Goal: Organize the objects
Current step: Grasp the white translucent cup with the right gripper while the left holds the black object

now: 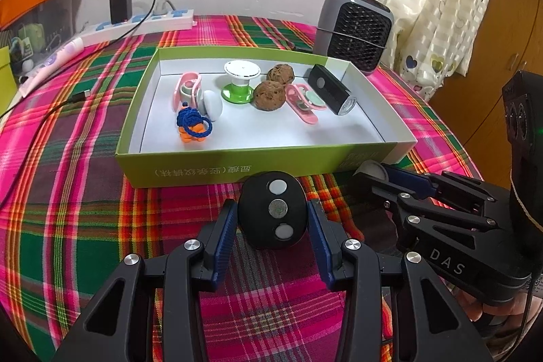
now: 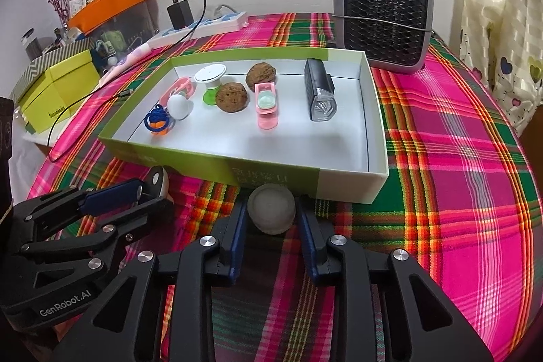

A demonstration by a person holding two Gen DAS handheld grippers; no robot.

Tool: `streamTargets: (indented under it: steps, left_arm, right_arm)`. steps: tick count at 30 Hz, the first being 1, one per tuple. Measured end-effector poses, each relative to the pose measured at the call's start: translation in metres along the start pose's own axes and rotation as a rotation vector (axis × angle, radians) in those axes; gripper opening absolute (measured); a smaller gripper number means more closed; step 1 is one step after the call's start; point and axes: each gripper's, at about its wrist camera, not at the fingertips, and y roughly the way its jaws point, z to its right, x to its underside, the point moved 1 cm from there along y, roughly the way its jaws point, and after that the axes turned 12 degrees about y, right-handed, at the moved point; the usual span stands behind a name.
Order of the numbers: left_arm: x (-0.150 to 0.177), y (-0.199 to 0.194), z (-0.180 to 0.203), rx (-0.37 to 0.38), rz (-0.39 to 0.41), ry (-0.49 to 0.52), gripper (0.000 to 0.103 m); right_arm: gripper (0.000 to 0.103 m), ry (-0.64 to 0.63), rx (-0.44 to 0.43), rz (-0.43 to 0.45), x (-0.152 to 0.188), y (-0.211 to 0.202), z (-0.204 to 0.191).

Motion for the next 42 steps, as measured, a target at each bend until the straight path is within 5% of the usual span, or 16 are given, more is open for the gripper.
streamTargets:
  steps: [42]
  left_arm:
    - [0.004,-0.011,0.003,-0.006,0.013,0.013,0.039]
  right_arm:
    - [0.029,-0.010,-0.026,0.007,0.010,-0.013,-0.002]
